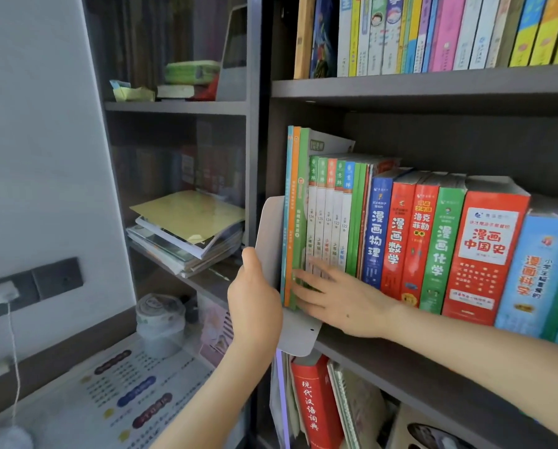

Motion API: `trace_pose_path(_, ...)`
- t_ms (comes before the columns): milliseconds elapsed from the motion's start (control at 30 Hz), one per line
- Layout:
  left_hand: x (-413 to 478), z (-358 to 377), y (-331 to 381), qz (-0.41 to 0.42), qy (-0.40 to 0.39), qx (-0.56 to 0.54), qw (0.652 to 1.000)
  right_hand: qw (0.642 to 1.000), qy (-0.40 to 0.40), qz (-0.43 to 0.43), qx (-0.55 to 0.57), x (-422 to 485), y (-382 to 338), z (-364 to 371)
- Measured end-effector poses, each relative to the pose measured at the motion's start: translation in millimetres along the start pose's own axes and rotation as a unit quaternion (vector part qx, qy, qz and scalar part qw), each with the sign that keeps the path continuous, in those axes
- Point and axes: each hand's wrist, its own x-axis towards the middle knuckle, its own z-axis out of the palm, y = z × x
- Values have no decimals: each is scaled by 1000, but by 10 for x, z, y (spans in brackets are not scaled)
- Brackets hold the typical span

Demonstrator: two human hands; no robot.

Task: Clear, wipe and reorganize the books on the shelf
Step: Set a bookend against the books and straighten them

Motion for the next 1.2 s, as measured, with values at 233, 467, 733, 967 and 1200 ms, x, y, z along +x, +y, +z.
trace_pose_path(233, 11, -140, -103, 28, -30, 95, 995, 957, 170, 233, 17, -2, 277, -211)
trace_pose_path(467, 0, -165, -77, 19, -43, 98, 994, 856, 116, 503, 32, 466, 1005, -574)
trace_pose_path(733, 17, -195, -82, 23, -51, 96, 994, 869, 20, 494, -15, 737, 1134, -362)
trace_pose_path(967, 59, -204, -121, 28, -49, 78, 995, 872, -10, 489, -37, 773, 1211, -364)
trace_pose_path(1200, 94, -179, -75, 17, -71, 134, 988, 873, 7, 487, -32, 789, 1244, -391)
